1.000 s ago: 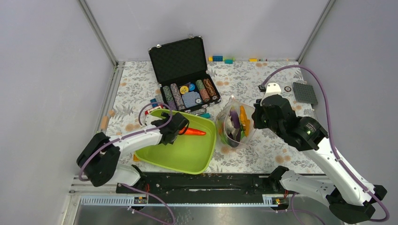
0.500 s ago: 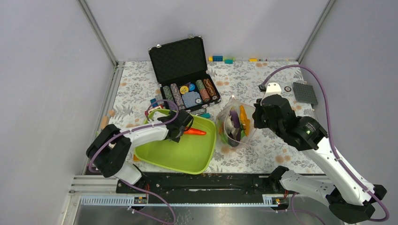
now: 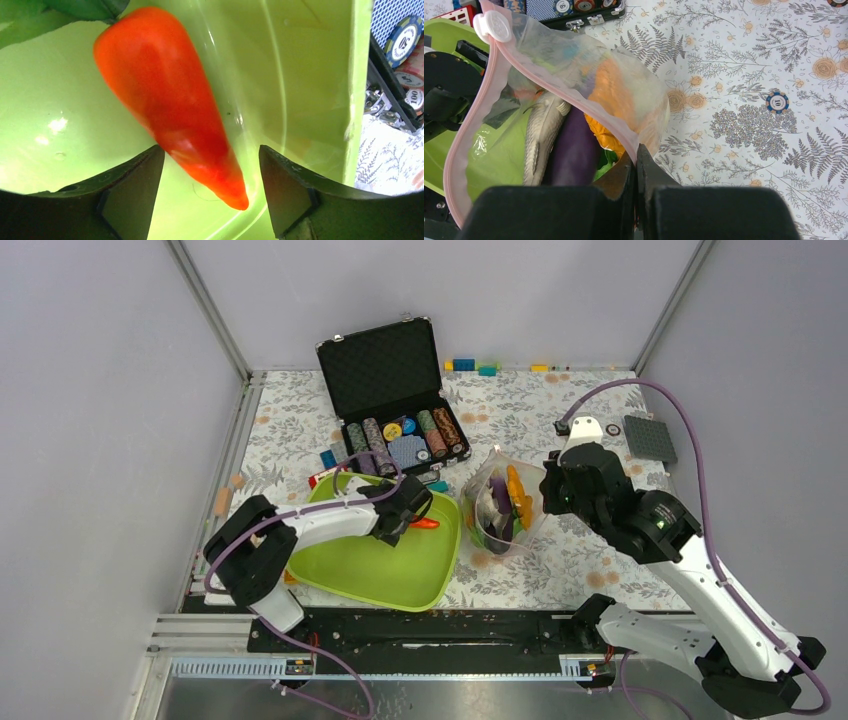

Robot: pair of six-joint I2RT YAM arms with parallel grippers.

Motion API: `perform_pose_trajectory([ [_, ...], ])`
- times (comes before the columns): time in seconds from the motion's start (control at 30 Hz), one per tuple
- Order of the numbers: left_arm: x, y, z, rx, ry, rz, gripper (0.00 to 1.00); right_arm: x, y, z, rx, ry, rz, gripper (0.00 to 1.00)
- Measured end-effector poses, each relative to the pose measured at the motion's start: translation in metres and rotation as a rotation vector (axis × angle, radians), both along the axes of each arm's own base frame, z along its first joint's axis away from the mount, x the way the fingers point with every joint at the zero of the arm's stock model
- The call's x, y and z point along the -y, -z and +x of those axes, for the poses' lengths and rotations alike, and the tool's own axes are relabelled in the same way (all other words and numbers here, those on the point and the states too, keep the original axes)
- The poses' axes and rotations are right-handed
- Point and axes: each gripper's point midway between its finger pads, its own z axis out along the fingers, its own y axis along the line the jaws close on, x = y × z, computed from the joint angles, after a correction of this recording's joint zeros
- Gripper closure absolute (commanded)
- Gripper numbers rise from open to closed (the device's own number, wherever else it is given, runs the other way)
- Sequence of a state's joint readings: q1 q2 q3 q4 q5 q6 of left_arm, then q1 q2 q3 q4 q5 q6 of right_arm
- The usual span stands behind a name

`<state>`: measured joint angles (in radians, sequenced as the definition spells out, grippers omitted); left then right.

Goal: Place the food in the zip-top bag and seal the zipper
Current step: Pick up the fake vegetable from the bin.

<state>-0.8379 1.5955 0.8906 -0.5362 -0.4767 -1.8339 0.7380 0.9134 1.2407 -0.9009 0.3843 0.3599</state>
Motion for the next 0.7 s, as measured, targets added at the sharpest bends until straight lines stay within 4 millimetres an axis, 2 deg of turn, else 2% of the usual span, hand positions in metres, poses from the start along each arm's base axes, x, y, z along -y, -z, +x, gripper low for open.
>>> perform_pose_trajectory([
  [0.2, 0.004, 0.004, 0.010, -0.019, -0.017, 0.014, 0.42, 0.002, -0.002, -0.001, 0.006, 0.001, 0.004, 1.00],
  [0.27, 0.004, 0.005, 0.011, -0.029, -0.018, 0.024, 0.52, 0.003, -0.001, -0.001, 0.006, 0.007, -0.002, 1.00],
  [0.5, 0.002, 0.009, 0.008, -0.047, -0.021, 0.035, 1.00, 0.005, -0.002, -0.001, 0.010, 0.015, -0.007, 1.00],
  [0.7, -0.004, 0.005, 0.000, -0.059, 0.030, 0.065, 1.00, 0.006, -0.002, 0.000, 0.012, 0.019, -0.009, 1.00],
])
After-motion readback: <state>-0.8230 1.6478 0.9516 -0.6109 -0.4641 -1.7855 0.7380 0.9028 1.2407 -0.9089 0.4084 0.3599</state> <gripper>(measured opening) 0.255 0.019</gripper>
